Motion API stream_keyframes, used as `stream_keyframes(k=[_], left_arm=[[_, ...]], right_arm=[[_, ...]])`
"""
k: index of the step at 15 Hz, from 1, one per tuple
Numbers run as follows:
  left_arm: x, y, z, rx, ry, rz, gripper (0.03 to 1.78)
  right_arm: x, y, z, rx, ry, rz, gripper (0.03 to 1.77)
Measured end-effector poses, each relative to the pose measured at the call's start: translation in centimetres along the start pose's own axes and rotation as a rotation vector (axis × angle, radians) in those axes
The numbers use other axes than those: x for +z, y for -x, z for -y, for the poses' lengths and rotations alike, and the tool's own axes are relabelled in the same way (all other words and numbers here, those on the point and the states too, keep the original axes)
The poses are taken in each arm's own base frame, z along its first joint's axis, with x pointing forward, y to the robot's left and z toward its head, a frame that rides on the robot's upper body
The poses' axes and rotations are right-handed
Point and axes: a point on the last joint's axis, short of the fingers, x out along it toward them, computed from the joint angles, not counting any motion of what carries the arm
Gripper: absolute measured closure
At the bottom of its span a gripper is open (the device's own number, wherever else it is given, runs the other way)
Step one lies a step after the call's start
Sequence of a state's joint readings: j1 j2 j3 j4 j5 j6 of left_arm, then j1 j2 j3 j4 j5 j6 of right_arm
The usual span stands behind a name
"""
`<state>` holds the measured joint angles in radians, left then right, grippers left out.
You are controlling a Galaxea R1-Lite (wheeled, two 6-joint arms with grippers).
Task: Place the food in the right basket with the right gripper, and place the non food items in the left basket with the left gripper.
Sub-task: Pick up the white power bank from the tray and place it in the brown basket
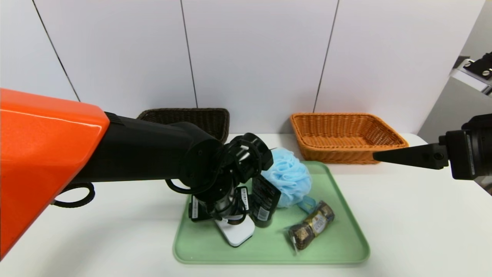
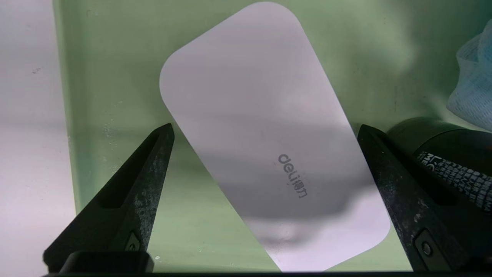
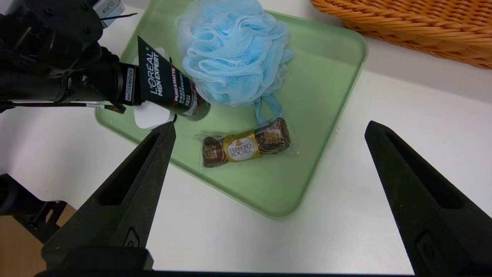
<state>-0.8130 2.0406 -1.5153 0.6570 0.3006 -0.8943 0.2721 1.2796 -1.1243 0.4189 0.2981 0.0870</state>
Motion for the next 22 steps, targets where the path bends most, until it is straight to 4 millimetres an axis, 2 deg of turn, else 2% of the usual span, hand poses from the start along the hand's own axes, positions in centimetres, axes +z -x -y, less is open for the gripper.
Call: stream_keyframes(k=[22], left_arm=[[-0.11, 0.04, -0.07, -0.051, 0.023, -0.067, 0.12]], right_arm=[[-0.16, -0.05, -0.01, 0.002, -0.001, -0.006, 0.1]])
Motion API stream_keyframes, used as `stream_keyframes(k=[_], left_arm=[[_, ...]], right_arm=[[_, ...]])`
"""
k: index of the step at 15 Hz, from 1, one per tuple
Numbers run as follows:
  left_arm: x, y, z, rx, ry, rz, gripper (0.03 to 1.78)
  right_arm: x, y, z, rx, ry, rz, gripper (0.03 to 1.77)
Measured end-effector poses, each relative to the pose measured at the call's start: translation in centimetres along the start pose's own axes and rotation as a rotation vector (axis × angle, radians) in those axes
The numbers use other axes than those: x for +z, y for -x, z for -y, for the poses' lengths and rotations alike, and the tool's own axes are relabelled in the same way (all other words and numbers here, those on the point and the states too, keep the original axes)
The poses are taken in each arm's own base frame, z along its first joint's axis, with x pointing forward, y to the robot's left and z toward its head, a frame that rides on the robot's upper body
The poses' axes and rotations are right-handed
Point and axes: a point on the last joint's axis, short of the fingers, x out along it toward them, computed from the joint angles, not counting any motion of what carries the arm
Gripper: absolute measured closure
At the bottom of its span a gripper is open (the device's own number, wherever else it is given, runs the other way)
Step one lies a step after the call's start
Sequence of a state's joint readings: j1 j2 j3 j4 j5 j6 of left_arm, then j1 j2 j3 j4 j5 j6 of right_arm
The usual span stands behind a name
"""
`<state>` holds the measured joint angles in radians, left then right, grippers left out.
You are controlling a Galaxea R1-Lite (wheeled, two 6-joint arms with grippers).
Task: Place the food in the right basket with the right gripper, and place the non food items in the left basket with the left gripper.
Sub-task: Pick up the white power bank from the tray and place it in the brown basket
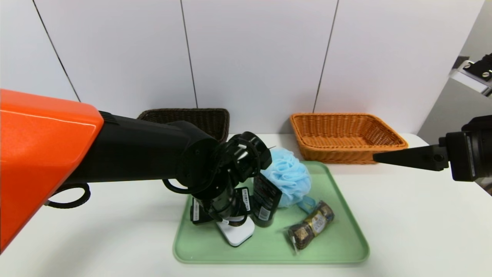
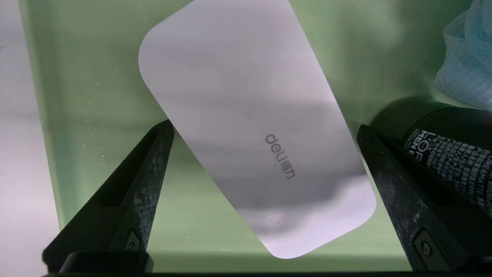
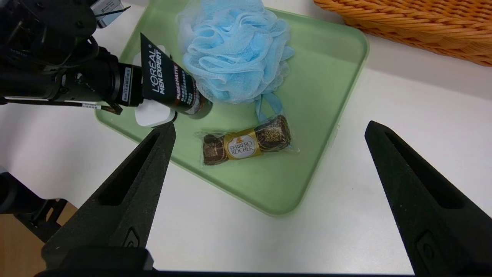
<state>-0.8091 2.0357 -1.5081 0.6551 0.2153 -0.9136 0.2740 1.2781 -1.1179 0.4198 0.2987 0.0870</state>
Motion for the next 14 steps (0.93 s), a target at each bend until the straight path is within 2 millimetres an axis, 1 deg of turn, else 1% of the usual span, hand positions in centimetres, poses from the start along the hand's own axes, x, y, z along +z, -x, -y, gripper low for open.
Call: stream_keyframes(k=[6, 8, 10, 11, 14], left_arm=[[-0.11, -0.21, -0.13, 0.005, 0.0, -0.002, 0.12], [-0.13, -0.23, -0.19, 0.012, -0.003, -0.002, 0.46], [-0.15, -0.21, -0.18, 0.014, -0.005, 0.001, 0.73], [-0.12, -0.17, -0.15, 0.013, -0.007, 0.002, 0.78], [-0.08, -0.07, -0.14, 0.021, -0.012, 0.013, 0.8]], right_arm=[[-0.08, -0.01, 0.02, -0.001, -0.001, -0.002, 0.1], [-0.09, -0.03, 0.02, 0.0, -0.002, -0.003, 0.1], [-0.09, -0.04, 0.02, -0.001, -0.002, -0.003, 0.1], [-0.09, -0.03, 0.03, -0.001, -0.002, -0.003, 0.1], [-0.09, 0.04, 0.02, -0.001, -0.002, -0.001, 0.1]])
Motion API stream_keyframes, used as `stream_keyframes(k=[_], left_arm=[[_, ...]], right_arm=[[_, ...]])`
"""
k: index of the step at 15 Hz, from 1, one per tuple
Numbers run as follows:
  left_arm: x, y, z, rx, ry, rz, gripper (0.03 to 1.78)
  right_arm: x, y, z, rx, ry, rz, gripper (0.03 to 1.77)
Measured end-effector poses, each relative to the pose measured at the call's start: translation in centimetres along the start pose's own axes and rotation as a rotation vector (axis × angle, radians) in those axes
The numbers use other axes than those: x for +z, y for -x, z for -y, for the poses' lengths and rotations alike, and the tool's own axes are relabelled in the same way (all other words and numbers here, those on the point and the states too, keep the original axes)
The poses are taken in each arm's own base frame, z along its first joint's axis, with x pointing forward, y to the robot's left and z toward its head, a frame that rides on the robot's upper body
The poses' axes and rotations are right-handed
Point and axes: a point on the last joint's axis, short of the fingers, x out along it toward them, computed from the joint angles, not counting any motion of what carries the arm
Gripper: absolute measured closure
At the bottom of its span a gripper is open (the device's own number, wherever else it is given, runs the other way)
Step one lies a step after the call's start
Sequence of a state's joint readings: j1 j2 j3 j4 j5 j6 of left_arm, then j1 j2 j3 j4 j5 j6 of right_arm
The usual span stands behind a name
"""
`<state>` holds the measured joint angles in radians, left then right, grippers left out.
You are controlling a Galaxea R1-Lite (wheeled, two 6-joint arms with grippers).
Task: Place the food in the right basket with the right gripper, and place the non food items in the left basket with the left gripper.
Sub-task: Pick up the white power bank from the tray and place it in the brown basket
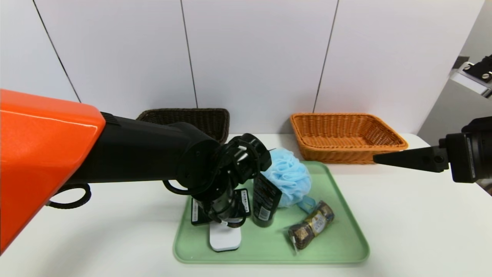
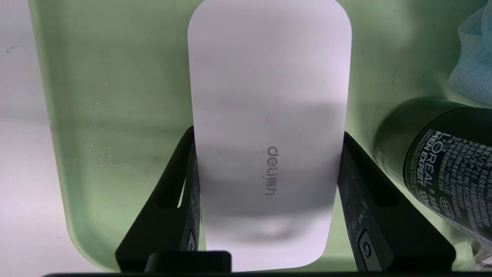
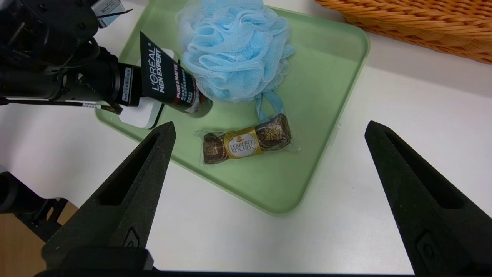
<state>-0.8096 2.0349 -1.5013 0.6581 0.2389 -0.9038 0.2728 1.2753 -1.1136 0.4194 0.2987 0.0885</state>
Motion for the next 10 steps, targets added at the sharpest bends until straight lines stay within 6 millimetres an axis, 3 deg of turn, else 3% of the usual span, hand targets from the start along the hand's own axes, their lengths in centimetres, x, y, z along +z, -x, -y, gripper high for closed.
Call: stream_keyframes(k=[4, 10], left_arm=[[0.3, 0.9, -0.3, 0.021, -0.015, 0.058, 0.81], [1.8, 5.3, -1.8, -0.026, -0.031, 0.178, 0.81]], right_arm=[[0.0, 0.0, 0.0, 0.0, -0.016, 0.001, 0.1], [0.0, 0.1, 0.0, 0.006, -0.018, 0.004, 0.1]])
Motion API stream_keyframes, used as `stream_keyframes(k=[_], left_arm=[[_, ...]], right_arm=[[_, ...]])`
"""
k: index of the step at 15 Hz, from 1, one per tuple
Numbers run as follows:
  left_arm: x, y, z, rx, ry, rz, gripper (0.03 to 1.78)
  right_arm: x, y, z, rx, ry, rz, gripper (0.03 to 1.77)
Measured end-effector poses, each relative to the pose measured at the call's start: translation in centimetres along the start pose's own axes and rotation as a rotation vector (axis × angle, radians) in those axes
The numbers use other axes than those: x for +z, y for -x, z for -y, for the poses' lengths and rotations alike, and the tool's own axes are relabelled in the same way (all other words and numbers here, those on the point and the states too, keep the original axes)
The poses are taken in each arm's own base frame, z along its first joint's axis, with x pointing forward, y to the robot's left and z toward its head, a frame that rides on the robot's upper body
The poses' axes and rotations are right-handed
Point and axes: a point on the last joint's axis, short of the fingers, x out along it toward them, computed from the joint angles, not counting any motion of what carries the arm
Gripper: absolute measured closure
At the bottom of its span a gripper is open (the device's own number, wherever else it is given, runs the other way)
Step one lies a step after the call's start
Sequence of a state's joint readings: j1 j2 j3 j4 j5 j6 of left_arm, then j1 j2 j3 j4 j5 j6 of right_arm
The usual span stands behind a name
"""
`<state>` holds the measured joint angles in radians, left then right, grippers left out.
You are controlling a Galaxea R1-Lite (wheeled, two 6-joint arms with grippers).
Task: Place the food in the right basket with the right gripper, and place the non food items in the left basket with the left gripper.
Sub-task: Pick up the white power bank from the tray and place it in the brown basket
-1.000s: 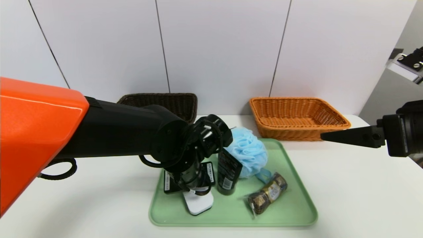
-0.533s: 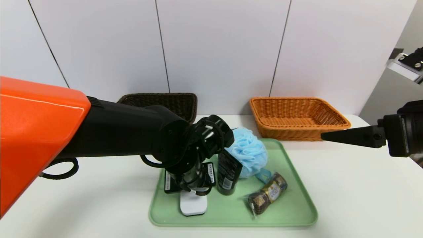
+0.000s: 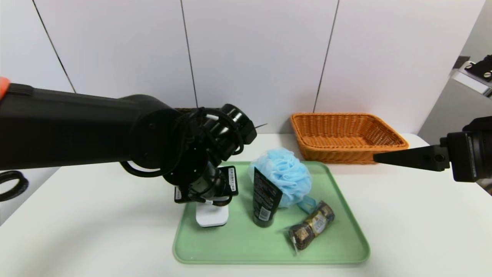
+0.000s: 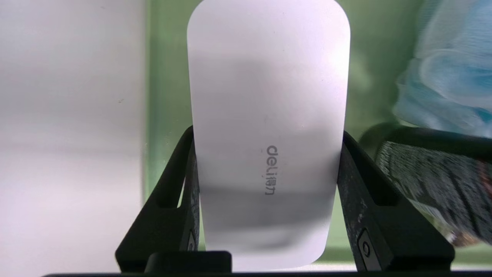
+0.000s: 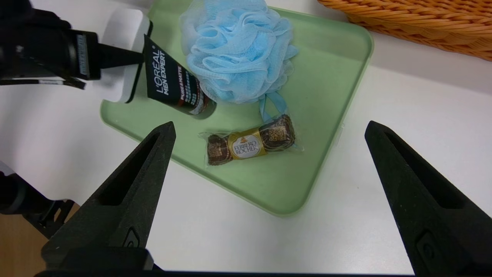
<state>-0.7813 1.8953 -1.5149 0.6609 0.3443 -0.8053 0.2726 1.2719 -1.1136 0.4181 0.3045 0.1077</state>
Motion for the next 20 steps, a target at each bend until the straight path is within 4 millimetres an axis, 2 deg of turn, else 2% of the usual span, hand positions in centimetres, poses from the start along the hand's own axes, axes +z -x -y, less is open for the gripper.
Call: stream_keyframes(k=[5, 8, 10, 13, 16, 20], left_arm=[[2.0, 5.2, -1.7, -0.09, -0.047, 0.122, 0.81], [3.8, 7.0, -3.4, -0.092, -0.112, 0.199, 0.81], [5.6, 7.5, -4.8, -0.065, -0.135, 0.247, 0.81], [8.8, 7.0, -7.2, 0.009, -0.141, 0.304, 0.81], [11.7, 5.3, -9.1, 0.081, -0.157, 0.351, 0.81], [14.7, 2.5, -11.1, 0.149, -0.333, 0.422, 0.81]], right_arm=[[0.0, 0.0, 0.0, 0.0, 0.0, 0.001, 0.1], [0.0, 0.0, 0.0, -0.001, -0.003, 0.0, 0.1], [0.0, 0.0, 0.0, -0.001, -0.003, -0.001, 0.1], [-0.1, 0.0, 0.0, 0.0, -0.004, -0.003, 0.1], [-0.1, 0.0, 0.0, 0.0, -0.002, -0.005, 0.1], [-0.2, -0.1, 0.0, 0.0, -0.001, -0.007, 0.1]])
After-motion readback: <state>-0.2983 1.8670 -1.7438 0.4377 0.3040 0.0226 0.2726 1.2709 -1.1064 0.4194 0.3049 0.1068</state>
